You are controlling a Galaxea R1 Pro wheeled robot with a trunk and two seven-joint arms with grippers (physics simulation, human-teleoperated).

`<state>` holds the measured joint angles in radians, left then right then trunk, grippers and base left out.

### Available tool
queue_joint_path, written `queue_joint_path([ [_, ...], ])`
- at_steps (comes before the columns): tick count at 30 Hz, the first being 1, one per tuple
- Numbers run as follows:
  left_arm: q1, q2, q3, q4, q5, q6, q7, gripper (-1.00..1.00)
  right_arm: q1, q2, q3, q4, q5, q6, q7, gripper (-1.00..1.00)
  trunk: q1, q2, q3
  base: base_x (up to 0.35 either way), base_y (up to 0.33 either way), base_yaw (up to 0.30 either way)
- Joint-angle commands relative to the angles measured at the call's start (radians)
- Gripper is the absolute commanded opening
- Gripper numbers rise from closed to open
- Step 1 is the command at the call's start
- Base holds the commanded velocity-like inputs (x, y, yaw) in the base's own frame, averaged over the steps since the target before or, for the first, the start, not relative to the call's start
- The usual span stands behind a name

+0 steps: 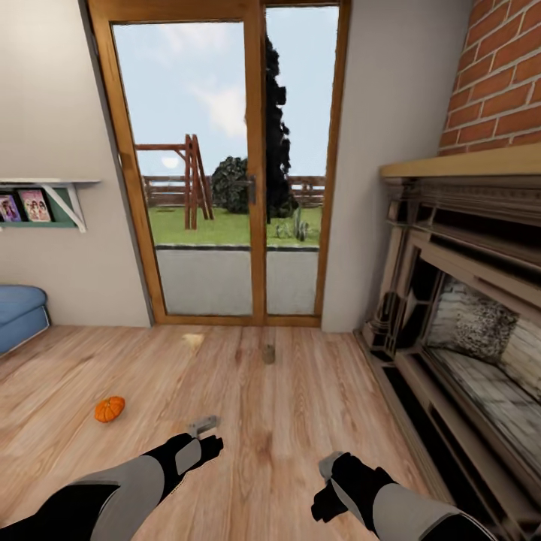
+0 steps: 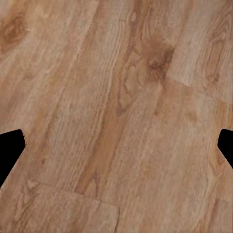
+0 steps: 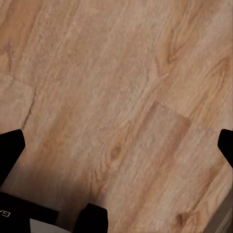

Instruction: Place each of the two pumpkins and all three candles from the living room inside a cabinet in the living room (use any cabinet), then make sure every cabinet is closed, and position the cauldron so it is next to a table in the living room.

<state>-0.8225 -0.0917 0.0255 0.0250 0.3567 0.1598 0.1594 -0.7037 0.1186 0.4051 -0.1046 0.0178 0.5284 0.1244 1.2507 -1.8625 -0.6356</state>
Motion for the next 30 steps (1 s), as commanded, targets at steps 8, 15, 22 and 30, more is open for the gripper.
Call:
queue_joint_path([
  [8,-0.001,-0.001,0.002,0.001,0.004,0.001,0.003,1.0,0.0,-0.001,0.004,-0.002,0.002,0.005,0.004,1.0,0.0,-0.001,-0.008,0.332,0.089,0.255],
  [15,-0.001,-0.001,0.002,0.001,0.004,0.001,0.003,1.0,0.0,-0.002,0.003,-0.002,0.002,0.005,0.004,1.0,0.0,-0.001,-0.012,0.332,0.091,0.139],
  [22,-0.001,-0.002,0.002,0.001,0.005,0.001,0.003,1.0,0.0,-0.002,0.003,-0.001,0.002,0.005,0.002,1.0,0.0,-0.001,-0.012,0.332,0.096,0.012],
  [30,-0.001,-0.002,0.002,0.001,0.004,0.001,0.003,1.0,0.013,-0.002,0.003,-0.001,0.002,0.005,0.001,1.0,0.0,-0.001,-0.012,0.332,0.072,0.001],
])
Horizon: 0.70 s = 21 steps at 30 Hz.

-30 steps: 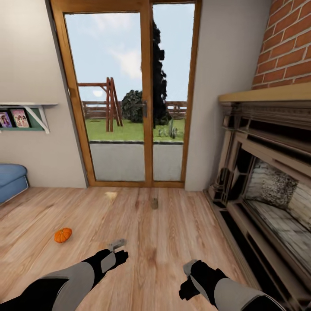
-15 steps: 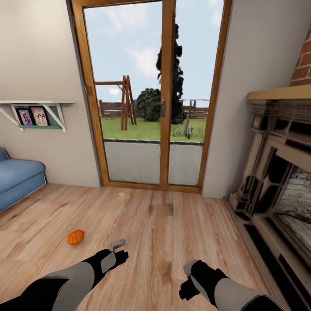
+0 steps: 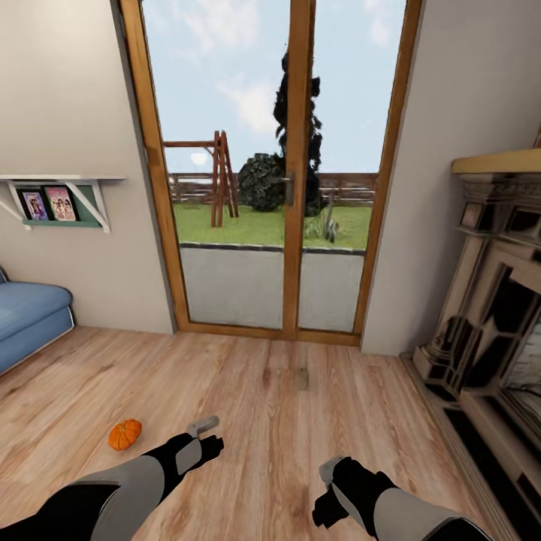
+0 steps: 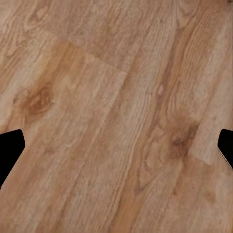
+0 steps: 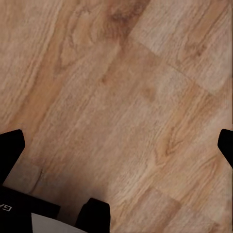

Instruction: Place each of the two pumpkins and all three candles from the living room inside a cabinet in the living room (use any cabinet), then make sure every cabinet is closed, and position the cauldron so it is next to a table in the living room.

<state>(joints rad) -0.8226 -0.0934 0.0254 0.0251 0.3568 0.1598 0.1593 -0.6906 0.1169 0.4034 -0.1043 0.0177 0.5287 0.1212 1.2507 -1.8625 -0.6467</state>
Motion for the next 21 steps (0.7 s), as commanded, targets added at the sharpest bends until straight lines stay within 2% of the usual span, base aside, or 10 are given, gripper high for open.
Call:
queue_joint_path([
  [1,-0.001,0.0,0.002,0.001,0.004,0.001,0.003,1.0,0.0,0.0,0.005,-0.002,0.002,0.005,0.005,1.0,0.001,0.0,-0.001,0.333,0.02,0.0],
  [18,-0.001,-0.001,0.002,0.001,0.004,0.001,0.003,1.0,0.0,0.0,-0.001,-0.006,-0.003,0.005,0.005,1.0,0.001,0.0,-0.001,0.333,0.003,-0.001],
  [21,-0.001,-0.002,0.002,0.002,0.004,0.001,0.003,1.0,0.0,0.0,-0.002,-0.006,-0.004,0.004,0.006,1.0,0.001,0.0,-0.001,0.333,0.0,-0.15],
])
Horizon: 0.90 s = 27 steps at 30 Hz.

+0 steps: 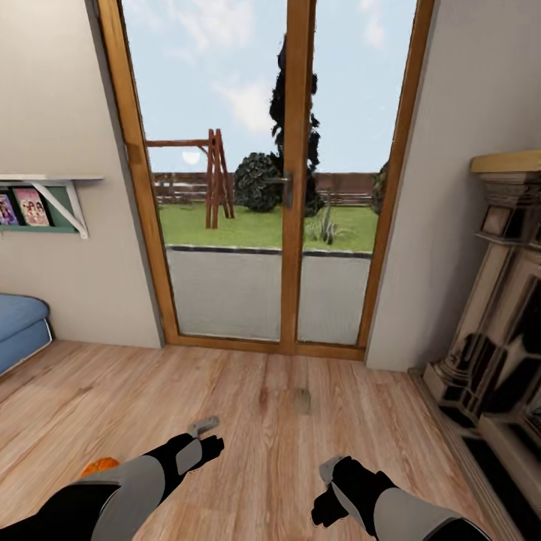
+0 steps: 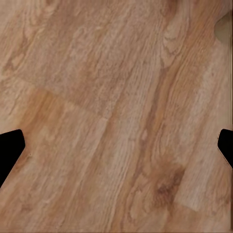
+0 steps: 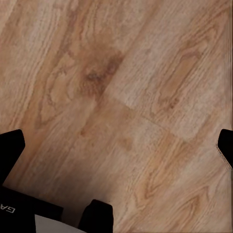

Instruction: Place each of the two pumpkins and all three candles from the living room inside a cabinet in the living room (use any cabinet), then make sure every cabinet is closed, and position the cauldron so it is next to a table in the living room.

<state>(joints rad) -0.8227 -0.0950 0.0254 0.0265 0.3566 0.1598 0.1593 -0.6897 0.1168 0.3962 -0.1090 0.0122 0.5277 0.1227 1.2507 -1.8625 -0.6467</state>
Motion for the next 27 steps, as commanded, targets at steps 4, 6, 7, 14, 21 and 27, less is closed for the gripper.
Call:
queue_joint_path([
  [4,-0.001,0.0,0.002,0.0,0.004,0.001,0.003,1.0,-0.001,0.0,0.004,-0.001,0.002,0.005,0.005,1.0,0.001,0.0,0.0,0.334,0.0,-0.265],
  [6,-0.001,0.0,0.002,0.0,0.004,0.0,0.003,1.0,-0.001,0.0,0.004,-0.001,0.002,0.005,0.005,1.0,0.001,0.0,0.0,0.334,0.0,-0.281],
  [7,-0.001,0.0,0.002,0.0,0.004,0.0,0.003,1.0,-0.001,0.0,0.004,-0.001,0.002,0.005,0.005,1.0,0.001,0.0,0.001,0.334,0.0,-0.285],
  [14,-0.001,0.001,0.002,0.0,0.005,0.0,0.003,1.0,-0.001,0.0,0.002,-0.003,0.002,0.004,0.005,1.0,0.001,0.0,0.002,0.334,0.031,-0.184],
  [21,-0.001,0.001,0.002,0.0,0.005,0.0,0.003,1.0,-0.001,0.0,0.001,-0.004,0.001,0.003,0.005,1.0,0.001,0.0,0.003,0.325,0.141,-0.022],
  [27,-0.001,0.001,0.002,0.0,0.005,-0.001,0.003,1.0,-0.001,0.0,0.002,-0.004,0.001,0.003,0.005,1.0,0.001,0.0,0.003,0.306,0.195,-0.002],
])
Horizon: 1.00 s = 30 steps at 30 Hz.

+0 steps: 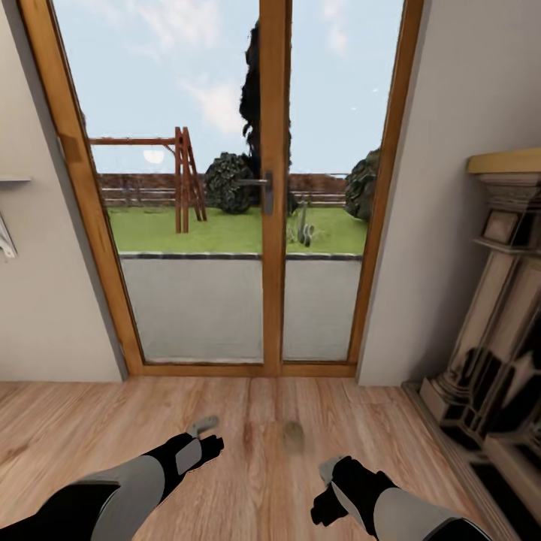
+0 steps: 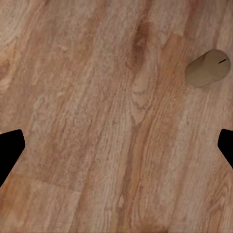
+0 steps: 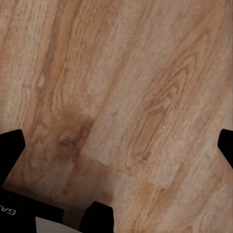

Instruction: Place each of the two pumpkins and all three candles from the living room inside a cabinet in the living room (use any cabinet), then make sure every cabinet is closed, and position the cauldron so it is next to a table in the living room.

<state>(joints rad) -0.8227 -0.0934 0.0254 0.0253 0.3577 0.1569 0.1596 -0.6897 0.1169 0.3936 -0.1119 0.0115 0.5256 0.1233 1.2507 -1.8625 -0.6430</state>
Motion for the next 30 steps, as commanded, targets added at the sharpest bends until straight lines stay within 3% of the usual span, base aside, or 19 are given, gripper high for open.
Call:
queue_joint_path([
  [1,-0.001,0.0,0.002,0.001,0.004,0.001,0.003,1.0,0.0,0.0,0.005,-0.001,0.001,0.005,0.004,1.0,0.0,0.0,-0.001,0.301,0.206,-0.001],
  [14,-0.001,-0.001,0.002,0.001,0.003,-0.008,0.003,1.0,0.0,0.0,0.004,-0.002,0.0,0.005,0.005,1.0,0.0,0.0,-0.001,0.292,0.194,0.0],
  [16,-0.001,-0.002,0.002,0.001,0.002,-0.055,0.003,1.0,-0.001,0.0,0.002,-0.002,-0.003,0.005,0.006,1.0,0.0,0.0,-0.001,0.087,0.044,0.0],
  [21,-0.001,-0.001,0.002,-0.005,0.001,-0.062,-0.003,1.0,-0.001,0.0,0.0,-0.005,-0.01,0.005,0.006,1.0,0.0,0.0,-0.001,0.01,0.005,0.0],
  [23,-0.001,0.0,0.002,-0.008,0.001,-0.062,-0.004,1.0,-0.001,0.0,-0.001,-0.005,-0.017,0.003,0.006,1.0,0.0,0.0,-0.001,0.003,0.002,0.0],
  [24,-0.001,-0.002,0.0,-0.013,0.001,-0.061,-0.006,1.0,-0.001,0.0,-0.001,-0.006,-0.047,-0.03,0.009,1.0,0.0,0.0,-0.001,0.0,0.0,0.0],
  [26,-0.001,-0.003,0.0,-0.014,0.001,-0.06,-0.006,1.0,-0.001,0.0,0.0,-0.006,-0.065,-0.056,0.009,1.0,0.0,0.0,-0.001,0.0,0.0,0.0],
  [30,-0.002,-0.003,-0.001,-0.015,0.001,-0.032,-0.006,1.0,-0.001,0.0,0.0,-0.006,-0.085,-0.085,0.008,1.0,0.0,0.0,-0.001,0.0,0.0,0.022],
])
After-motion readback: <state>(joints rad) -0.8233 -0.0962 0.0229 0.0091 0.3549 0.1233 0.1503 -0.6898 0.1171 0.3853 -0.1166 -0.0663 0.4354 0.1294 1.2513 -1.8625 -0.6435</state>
